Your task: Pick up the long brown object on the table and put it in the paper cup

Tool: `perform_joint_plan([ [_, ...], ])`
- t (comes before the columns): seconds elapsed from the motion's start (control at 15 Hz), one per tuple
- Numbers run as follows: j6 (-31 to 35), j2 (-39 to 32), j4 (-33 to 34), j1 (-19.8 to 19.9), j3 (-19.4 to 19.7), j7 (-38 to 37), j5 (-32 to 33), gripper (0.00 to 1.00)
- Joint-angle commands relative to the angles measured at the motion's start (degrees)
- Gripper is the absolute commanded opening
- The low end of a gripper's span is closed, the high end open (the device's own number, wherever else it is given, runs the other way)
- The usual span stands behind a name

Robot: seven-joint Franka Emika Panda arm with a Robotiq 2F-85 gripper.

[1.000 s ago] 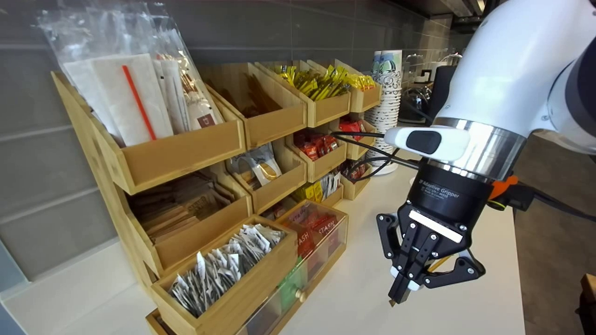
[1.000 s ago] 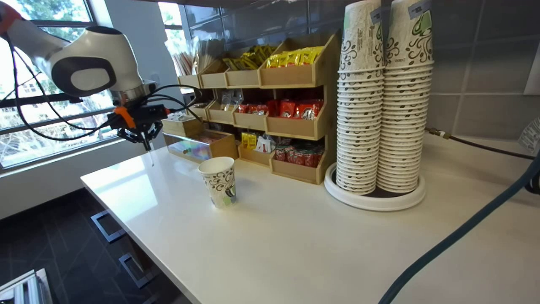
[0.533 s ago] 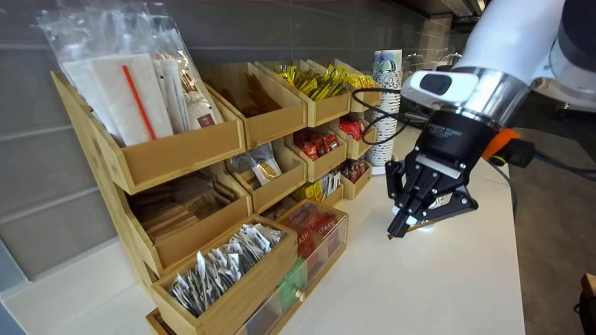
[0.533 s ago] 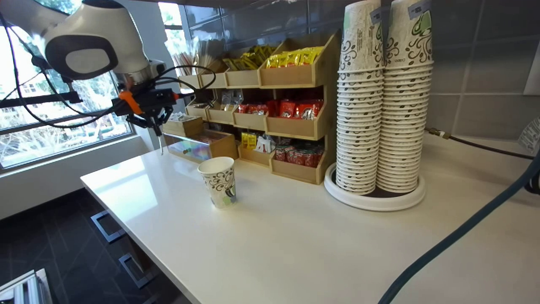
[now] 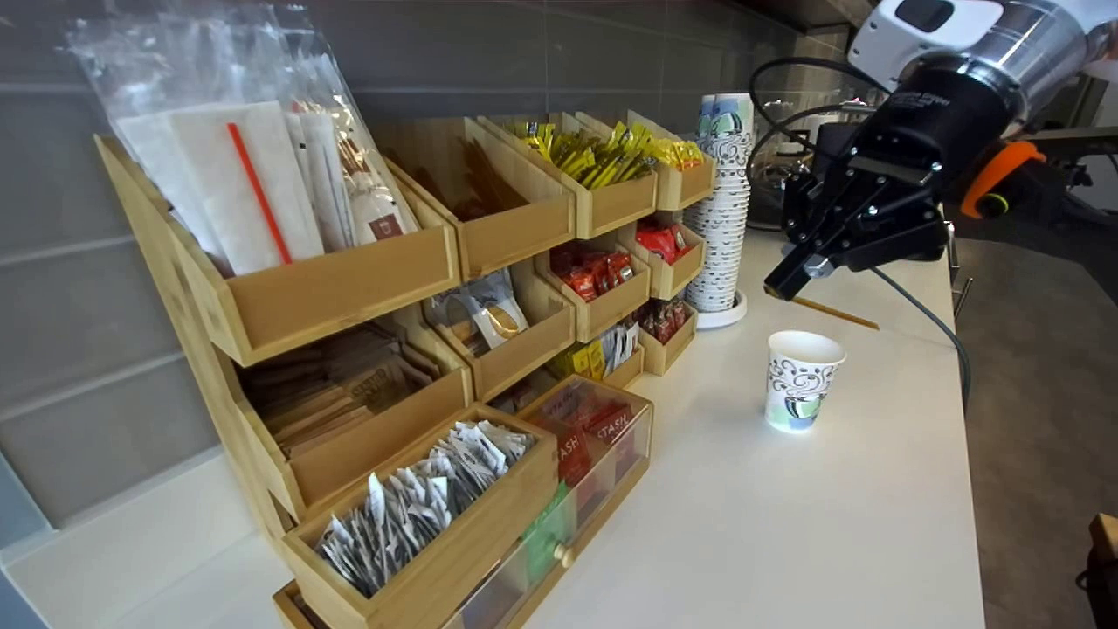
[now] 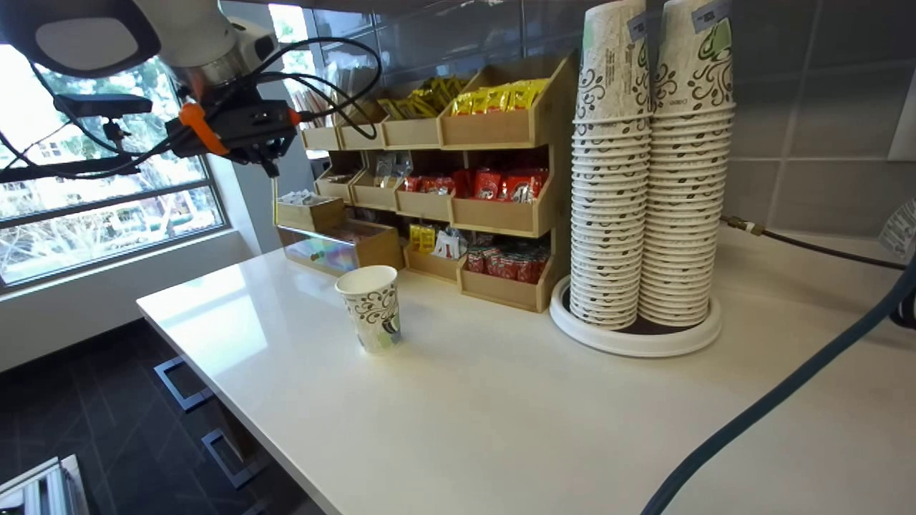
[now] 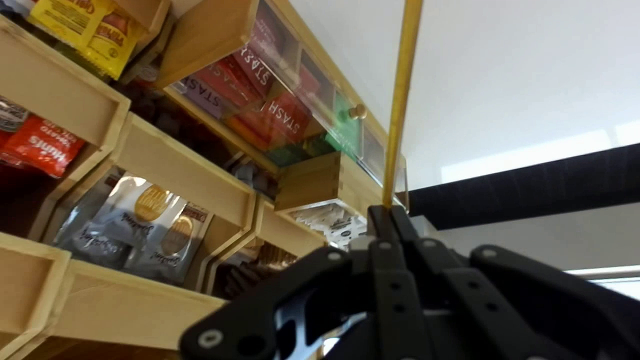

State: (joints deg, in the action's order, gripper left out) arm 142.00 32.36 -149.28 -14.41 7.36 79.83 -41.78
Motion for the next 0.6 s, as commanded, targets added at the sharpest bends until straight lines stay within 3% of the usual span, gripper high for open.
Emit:
perform_joint_plan([
  [0.0,0.8,3.7,-2.5,-1.3,5.2,7.5,-6.8,0.01],
  [0.33,-2.0,3.7,-2.9,-0.2,10.8,21.6,-18.8,0.01],
  [0.53,-6.0,2.2,-2.4,2.5,12.4,31.1,-26.4,0.01],
])
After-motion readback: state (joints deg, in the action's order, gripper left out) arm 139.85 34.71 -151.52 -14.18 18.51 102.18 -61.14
